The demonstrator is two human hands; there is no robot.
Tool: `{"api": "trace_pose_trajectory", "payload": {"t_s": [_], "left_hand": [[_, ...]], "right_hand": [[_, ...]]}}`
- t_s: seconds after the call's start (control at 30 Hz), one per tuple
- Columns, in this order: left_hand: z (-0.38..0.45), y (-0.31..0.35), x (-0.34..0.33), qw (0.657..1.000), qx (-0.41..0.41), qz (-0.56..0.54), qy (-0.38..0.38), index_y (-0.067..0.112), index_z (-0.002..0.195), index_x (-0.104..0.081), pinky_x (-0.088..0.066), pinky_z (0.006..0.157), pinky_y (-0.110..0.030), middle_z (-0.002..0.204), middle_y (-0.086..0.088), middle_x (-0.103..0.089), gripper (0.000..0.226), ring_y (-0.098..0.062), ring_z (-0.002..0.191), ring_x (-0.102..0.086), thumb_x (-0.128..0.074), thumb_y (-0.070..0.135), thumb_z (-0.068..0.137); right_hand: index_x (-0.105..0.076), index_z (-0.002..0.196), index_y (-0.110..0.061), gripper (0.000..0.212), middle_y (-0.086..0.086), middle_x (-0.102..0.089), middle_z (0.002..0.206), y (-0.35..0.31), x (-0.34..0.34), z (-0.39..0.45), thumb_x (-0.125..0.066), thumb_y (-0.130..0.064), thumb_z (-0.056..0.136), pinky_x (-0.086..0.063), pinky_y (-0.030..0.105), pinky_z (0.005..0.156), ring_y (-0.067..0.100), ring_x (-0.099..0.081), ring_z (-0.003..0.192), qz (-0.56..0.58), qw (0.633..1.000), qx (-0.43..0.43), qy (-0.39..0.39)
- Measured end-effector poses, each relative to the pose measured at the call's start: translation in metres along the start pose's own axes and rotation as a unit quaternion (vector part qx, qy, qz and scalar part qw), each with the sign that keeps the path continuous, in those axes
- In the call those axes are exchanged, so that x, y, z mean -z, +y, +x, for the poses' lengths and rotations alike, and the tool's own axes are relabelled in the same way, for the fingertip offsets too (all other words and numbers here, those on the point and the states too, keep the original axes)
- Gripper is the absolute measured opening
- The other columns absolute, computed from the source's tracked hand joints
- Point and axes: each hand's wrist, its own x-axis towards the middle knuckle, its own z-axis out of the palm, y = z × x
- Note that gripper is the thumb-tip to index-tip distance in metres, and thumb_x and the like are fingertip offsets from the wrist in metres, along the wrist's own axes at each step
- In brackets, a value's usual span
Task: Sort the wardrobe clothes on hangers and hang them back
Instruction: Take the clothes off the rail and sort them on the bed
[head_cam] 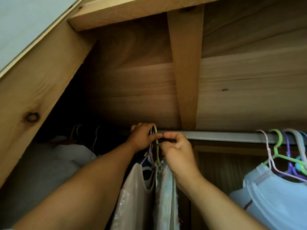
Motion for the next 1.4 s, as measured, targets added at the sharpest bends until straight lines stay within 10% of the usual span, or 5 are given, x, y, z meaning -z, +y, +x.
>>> {"api": "trace_pose_trajectory", "payload": {"t_s": [0.3, 0.63, 0.97, 1.17, 1.4], "left_hand": [[-0.004, 0.001, -0.008, 0.992, 0.031, -0.108, 0.056, 0.018, 0.13, -0.054, -0.034, 0.104, -0.033, 0.127, -0.007, -0.06, 0.07, -0.025, 0.122, -0.049, -0.046, 0.062, 0.076], [0.002, 0.004, -0.027, 0.953, 0.084, -0.261, 0.128, 0.022, 0.119, -0.064, -0.04, 0.103, -0.039, 0.118, -0.006, -0.063, 0.085, -0.024, 0.119, -0.051, -0.048, 0.076, 0.054], [0.009, 0.016, -0.021, 0.817, 0.122, -0.54, 0.16, 0.003, 0.124, -0.058, -0.046, 0.086, -0.023, 0.112, -0.005, -0.063, 0.044, -0.011, 0.1, -0.057, -0.07, 0.006, 0.082], [0.004, 0.018, -0.015, 0.812, 0.111, -0.556, 0.137, 0.005, 0.126, -0.056, -0.043, 0.095, -0.024, 0.123, -0.011, -0.061, 0.052, -0.016, 0.114, -0.056, -0.073, 0.002, 0.077], [-0.016, 0.065, 0.004, 0.905, 0.025, -0.418, 0.078, 0.007, 0.118, -0.06, -0.046, 0.076, -0.009, 0.102, -0.001, -0.064, 0.056, -0.009, 0.095, -0.058, -0.083, 0.009, 0.067]], "right_hand": [[-0.063, 0.11, -0.021, 0.028, -0.001, -0.07, 0.096, 0.005, -0.005, -0.007, -0.065, -0.031, 0.084, -0.054, 0.037, 0.086, 0.013, -0.066, 0.091, 0.012, 0.999, 0.03, -0.031], [-0.052, 0.053, -0.02, 0.043, -0.006, -0.049, 0.048, -0.007, 0.007, -0.004, -0.048, -0.037, 0.092, -0.039, 0.032, 0.063, 0.016, -0.052, 0.058, -0.015, 1.0, 0.003, 0.027], [-0.064, 0.081, -0.015, 0.05, 0.005, -0.066, 0.082, -0.003, -0.006, 0.003, -0.03, -0.052, 0.086, -0.048, 0.041, 0.08, 0.02, -0.06, 0.086, -0.147, 0.981, 0.123, -0.001], [-0.056, 0.058, -0.027, 0.041, -0.009, -0.051, 0.059, -0.009, 0.011, -0.014, -0.041, -0.03, 0.096, -0.037, 0.03, 0.066, 0.011, -0.05, 0.07, -0.128, 0.989, 0.067, -0.017], [-0.065, 0.077, -0.001, 0.023, 0.008, -0.048, 0.056, -0.028, 0.057, -0.03, -0.053, -0.01, 0.06, -0.036, 0.034, 0.062, 0.024, -0.045, 0.06, 0.013, 0.986, -0.163, 0.011]]}}
